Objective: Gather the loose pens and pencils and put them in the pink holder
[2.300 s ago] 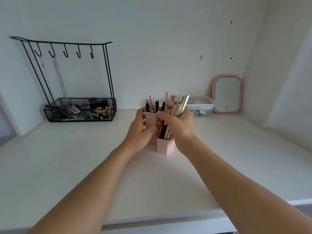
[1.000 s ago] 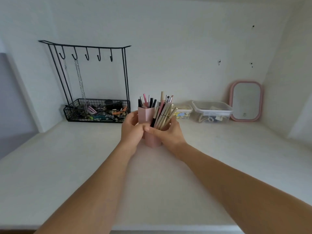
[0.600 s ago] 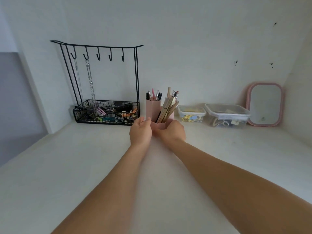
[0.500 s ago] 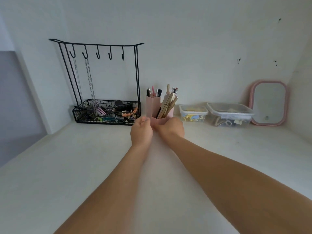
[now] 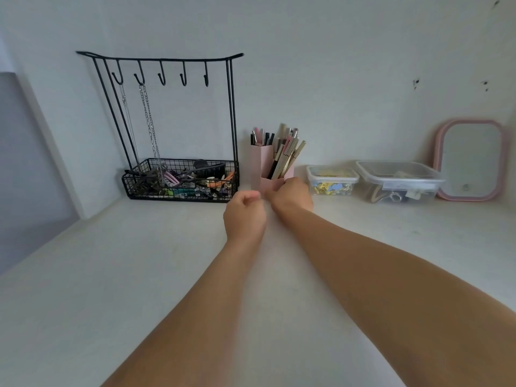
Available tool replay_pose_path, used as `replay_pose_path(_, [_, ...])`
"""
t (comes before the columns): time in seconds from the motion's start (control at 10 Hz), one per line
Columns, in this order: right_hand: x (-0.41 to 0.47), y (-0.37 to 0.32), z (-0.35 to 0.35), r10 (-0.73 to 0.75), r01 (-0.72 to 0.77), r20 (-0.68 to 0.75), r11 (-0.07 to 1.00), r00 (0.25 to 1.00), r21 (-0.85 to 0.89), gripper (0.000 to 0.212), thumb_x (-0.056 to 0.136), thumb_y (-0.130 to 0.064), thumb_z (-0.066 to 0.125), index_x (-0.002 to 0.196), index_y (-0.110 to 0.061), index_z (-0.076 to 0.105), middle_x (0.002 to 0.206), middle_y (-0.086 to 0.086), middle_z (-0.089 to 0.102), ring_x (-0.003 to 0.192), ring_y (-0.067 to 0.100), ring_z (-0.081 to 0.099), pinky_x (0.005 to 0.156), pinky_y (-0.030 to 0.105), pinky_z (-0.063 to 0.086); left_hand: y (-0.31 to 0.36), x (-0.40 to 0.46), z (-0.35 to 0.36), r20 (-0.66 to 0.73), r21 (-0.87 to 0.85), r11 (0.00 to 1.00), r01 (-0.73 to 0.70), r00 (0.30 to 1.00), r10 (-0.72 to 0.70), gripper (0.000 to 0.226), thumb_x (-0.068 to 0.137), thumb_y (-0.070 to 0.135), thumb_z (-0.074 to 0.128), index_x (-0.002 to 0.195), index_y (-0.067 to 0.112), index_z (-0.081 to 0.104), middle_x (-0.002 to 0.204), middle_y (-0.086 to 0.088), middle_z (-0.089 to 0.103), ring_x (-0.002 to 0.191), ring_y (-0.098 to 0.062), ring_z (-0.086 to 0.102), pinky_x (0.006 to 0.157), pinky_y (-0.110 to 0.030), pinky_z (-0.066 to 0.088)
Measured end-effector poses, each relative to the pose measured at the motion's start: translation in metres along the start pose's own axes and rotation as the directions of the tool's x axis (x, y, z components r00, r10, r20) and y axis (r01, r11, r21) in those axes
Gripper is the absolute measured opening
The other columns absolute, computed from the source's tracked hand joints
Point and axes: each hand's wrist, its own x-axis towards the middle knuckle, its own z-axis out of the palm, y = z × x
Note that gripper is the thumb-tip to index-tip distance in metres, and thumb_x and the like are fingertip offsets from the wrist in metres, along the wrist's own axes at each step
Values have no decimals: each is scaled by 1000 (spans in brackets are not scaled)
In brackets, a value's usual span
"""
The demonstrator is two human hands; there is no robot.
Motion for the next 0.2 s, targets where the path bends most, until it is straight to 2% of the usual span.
replay_pose_path(0.1, [-4,2,-2,-25,25,17,999,1000,-21,35,82,-39,73,107,-15,67,104,8,69,99,29,66,73,29,46,-1,0,0,2,15,1000,-6,1000,6,18,92,14,59,101,26,69,107,-2,71,98,-21,67,80,-31,52])
replay_pose_path(0.2, [-5,5,-7,-11,9,40,999,999,43,47,75,-39,80,106,-6,65,103,12,70,97,30,67,68,31,47,3,-2,0,-4,47,998,-34,999,35,18,93,15,61,107,22,70,107,3,69,87,-8,61,67,-20,45])
